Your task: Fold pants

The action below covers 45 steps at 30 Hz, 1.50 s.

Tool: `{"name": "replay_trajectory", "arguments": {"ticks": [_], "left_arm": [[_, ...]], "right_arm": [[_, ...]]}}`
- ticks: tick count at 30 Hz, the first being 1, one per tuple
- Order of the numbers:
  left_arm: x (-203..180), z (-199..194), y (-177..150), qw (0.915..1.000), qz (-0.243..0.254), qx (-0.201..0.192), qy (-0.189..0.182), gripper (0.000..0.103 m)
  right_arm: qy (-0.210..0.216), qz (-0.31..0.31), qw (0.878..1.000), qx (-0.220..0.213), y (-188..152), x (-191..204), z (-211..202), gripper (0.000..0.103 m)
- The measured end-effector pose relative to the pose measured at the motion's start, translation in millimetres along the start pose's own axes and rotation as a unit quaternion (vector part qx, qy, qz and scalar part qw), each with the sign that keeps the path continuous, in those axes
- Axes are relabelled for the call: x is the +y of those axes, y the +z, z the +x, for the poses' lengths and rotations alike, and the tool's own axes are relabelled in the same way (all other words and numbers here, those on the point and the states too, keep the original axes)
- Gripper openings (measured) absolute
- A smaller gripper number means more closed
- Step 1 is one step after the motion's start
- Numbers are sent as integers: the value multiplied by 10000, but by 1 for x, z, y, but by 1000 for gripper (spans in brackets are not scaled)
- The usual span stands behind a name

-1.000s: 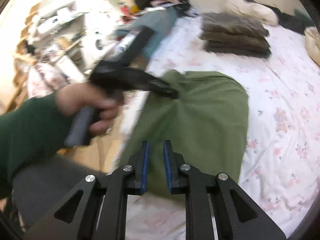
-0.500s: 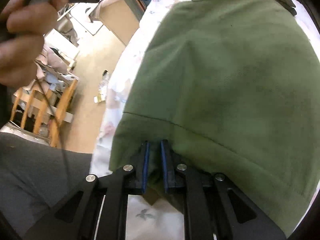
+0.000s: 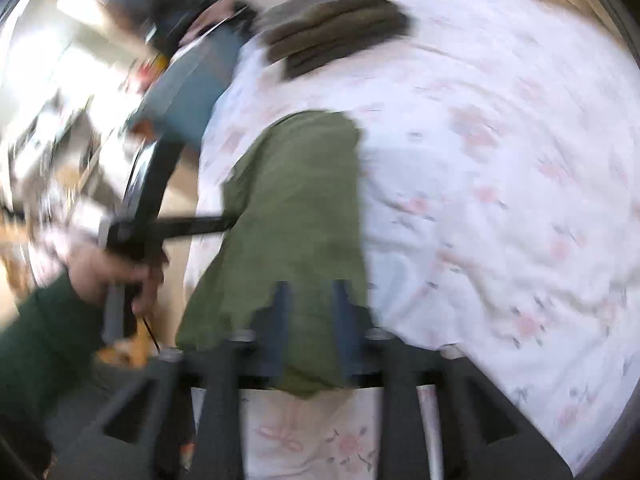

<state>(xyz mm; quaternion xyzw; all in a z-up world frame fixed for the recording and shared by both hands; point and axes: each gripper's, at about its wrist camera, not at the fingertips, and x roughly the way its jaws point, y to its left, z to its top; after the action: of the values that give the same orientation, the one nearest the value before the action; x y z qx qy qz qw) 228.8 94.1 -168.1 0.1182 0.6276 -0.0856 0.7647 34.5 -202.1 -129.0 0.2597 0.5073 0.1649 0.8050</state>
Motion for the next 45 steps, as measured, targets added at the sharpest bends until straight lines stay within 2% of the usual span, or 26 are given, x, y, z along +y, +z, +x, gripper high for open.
{"name": "replay_trajectory", "arguments": {"ticks": [1,3,5,9,11,12,13,15,17,20,22,23,25,27,29,30,31,33,34,35,37,38,40,42,43,45], "left_arm": [[-2,0,-3,10000,25,-25,38,19],[-6,-1,-5,9999,61,-62,99,19],[-8,0,-7,9998,86,-72,155,19],[-12,2,-7,9997,55,-29,240,19],[-16,2,-6,9996,56,5,284,19],[-16,2,-5,9996,55,15,294,19],[-15,1,-5,9996,43,26,280,19],[-11,-2,-3,9999,-60,67,84,19],[-5,-9,-4,9988,-322,83,-348,19],[-10,-23,-7,9912,-391,98,-1259,20],[-23,-33,-7,9858,-206,29,-1664,29],[-29,-39,-7,9845,-109,-81,-1750,40],[-41,-54,-2,9810,111,-447,-1883,51],[-46,-64,5,9779,182,-786,-1928,66],[-46,-70,13,9746,5,-1066,-1969,89],[-44,-68,18,9734,-152,-1136,-1983,91],[-46,-64,22,9729,-234,-1127,-2007,92],[-54,-51,30,9745,-193,-930,-2035,92],[-60,-46,34,9768,-65,-891,-1945,92],[-64,-40,38,9795,81,-910,-1796,92],[-69,-23,47,9830,269,-821,-1618,92],[-68,-11,49,9828,245,-635,-1716,92],[-65,19,48,9752,216,34,-2201,93],[-64,29,40,9725,375,132,-2294,92],[-67,30,37,9714,561,146,-2301,89],[-72,23,30,9639,802,142,-2533,60]], "right_arm": [[172,349,9992,-36,-5,-10,-1,102],[550,1055,9928,-126,-9,-29,4,103],[1048,1597,9815,158,-16,-43,27,103],[1495,1888,9693,501,-24,-29,83,101],[1496,1791,9711,503,-24,-16,96,93],[1350,1782,9738,407,-22,-13,98,76],[1262,1816,9748,284,-19,-12,95,51],[1208,1615,9794,77,-7,-4,83,29],[1310,1148,9845,-203,11,3,56,23],[1304,779,9875,-431,50,-10,23,21],[1231,517,9901,-436,91,-34,7,20],[1154,444,9915,-413,108,-46,2,20],[992,363,9943,-152,145,-79,6,20],[504,313,9982,-8,167,-107,12,20],[402,650,9969,172,179,-132,24,22],[460,905,9944,297,179,-145,31,24],[464,1059,9929,273,178,-152,32,30],[509,1331,9896,216,171,-160,25,57],[606,1531,9862,186,164,-164,18,80],[634,1719,9830,78,155,-166,9,91],[666,1991,9775,-218,136,-171,-4,97],[661,2109,9751,-199,125,-175,-5,97],[718,2341,9695,11,102,-178,11,97],[801,2412,9667,312,84,-176,34,95],[941,2419,9646,469,77,-171,46,89],[1072,2150,9692,545,69,-155,57,71]]}}
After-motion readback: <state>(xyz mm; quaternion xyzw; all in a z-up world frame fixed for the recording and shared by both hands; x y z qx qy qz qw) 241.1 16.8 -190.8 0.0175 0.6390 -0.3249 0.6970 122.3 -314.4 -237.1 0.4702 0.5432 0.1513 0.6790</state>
